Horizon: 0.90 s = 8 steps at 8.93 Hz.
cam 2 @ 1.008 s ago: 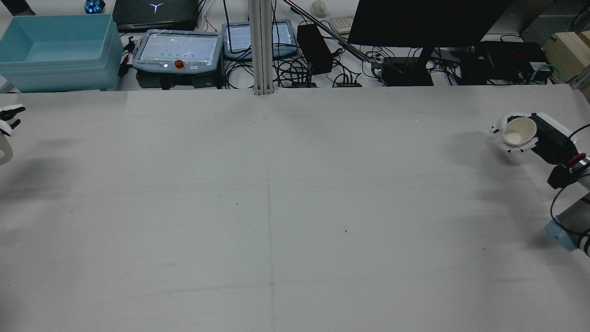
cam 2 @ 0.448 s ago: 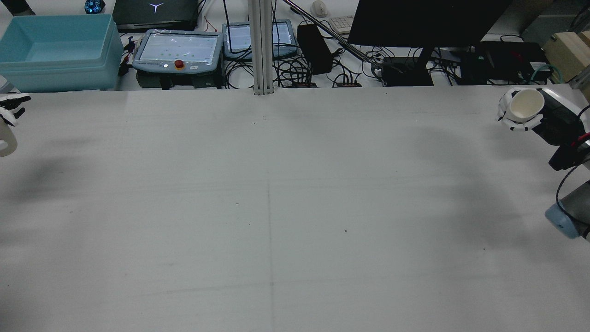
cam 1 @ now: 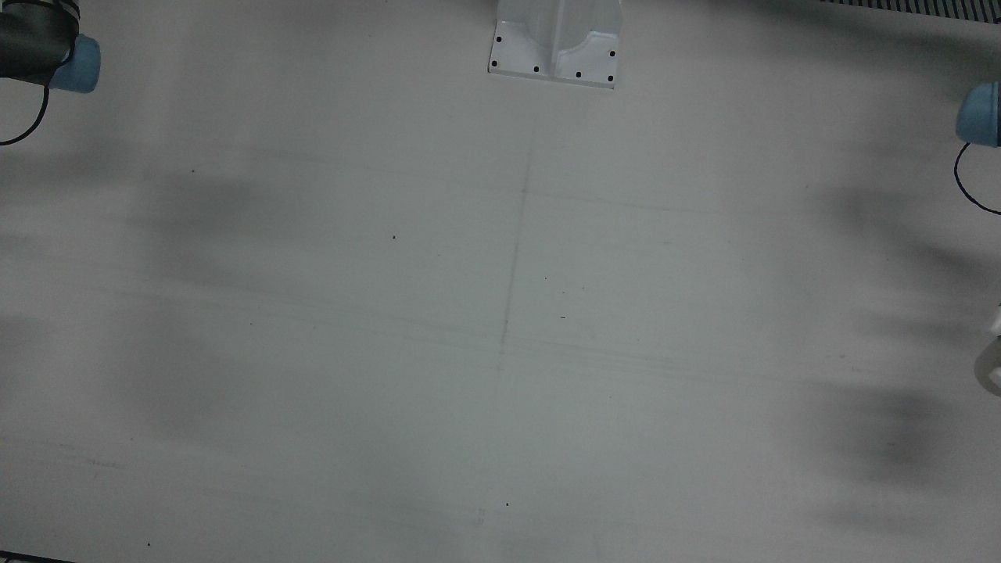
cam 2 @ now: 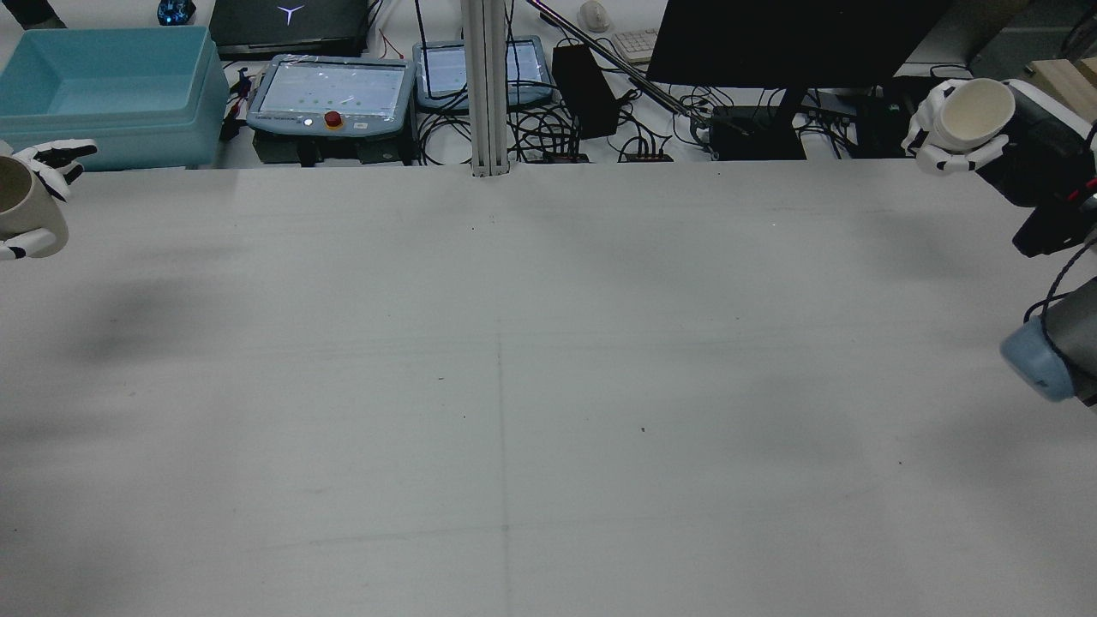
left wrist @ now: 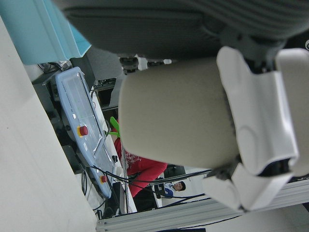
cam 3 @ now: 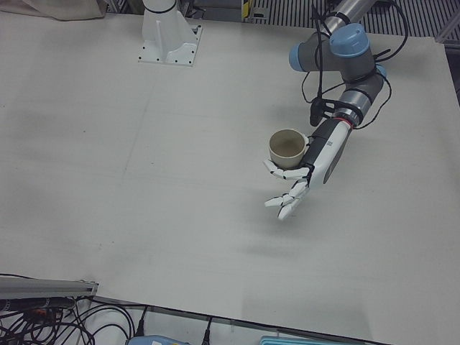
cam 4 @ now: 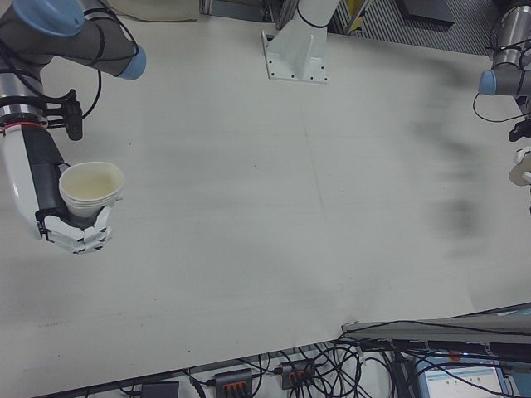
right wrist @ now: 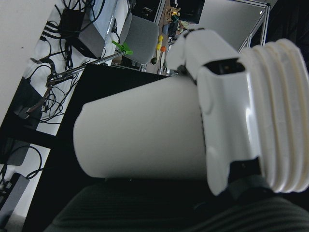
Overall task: Pour water
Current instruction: 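Bring both held cups toward the table center, right cup above left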
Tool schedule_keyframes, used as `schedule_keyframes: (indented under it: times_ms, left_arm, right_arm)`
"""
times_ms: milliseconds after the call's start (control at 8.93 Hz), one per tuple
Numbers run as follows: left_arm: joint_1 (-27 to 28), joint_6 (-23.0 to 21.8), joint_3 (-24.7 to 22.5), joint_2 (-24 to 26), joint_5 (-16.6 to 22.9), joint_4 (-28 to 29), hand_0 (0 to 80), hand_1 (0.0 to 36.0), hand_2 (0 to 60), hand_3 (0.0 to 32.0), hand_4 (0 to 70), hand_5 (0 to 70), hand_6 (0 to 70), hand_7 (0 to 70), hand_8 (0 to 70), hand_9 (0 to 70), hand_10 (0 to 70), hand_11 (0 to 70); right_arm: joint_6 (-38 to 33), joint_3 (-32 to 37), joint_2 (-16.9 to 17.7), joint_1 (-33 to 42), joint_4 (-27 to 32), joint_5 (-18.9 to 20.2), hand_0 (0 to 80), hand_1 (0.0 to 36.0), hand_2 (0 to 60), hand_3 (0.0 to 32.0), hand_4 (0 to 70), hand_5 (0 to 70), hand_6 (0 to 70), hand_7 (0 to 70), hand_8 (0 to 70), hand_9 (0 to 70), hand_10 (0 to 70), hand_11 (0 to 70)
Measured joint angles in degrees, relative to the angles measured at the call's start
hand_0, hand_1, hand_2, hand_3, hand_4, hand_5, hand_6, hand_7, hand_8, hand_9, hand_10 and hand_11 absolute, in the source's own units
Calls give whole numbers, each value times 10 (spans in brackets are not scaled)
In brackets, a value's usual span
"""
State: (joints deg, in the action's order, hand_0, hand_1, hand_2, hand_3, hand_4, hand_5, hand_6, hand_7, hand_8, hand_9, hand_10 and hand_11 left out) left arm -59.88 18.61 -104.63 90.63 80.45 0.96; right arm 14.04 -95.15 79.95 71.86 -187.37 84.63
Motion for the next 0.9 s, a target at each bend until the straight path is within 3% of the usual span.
schedule_keyframes:
  times_ms: [448, 896]
  left_arm:
    - [101, 38, -5, 113, 0, -82, 602, 360, 600, 0, 700, 700, 138, 207, 61, 79, 48, 82]
    - [224, 73, 1, 229, -8, -153, 610, 360, 600, 0, 700, 700, 137, 207, 63, 81, 48, 83]
  right_arm:
    - [10, -164, -44, -6, -169, -45, 800, 360, 600, 0, 700, 700, 612, 700, 404, 525, 279, 439]
    - [112, -238, -116, -16, -241, -64, 800, 360, 600, 0, 700, 700, 670, 700, 439, 578, 278, 436]
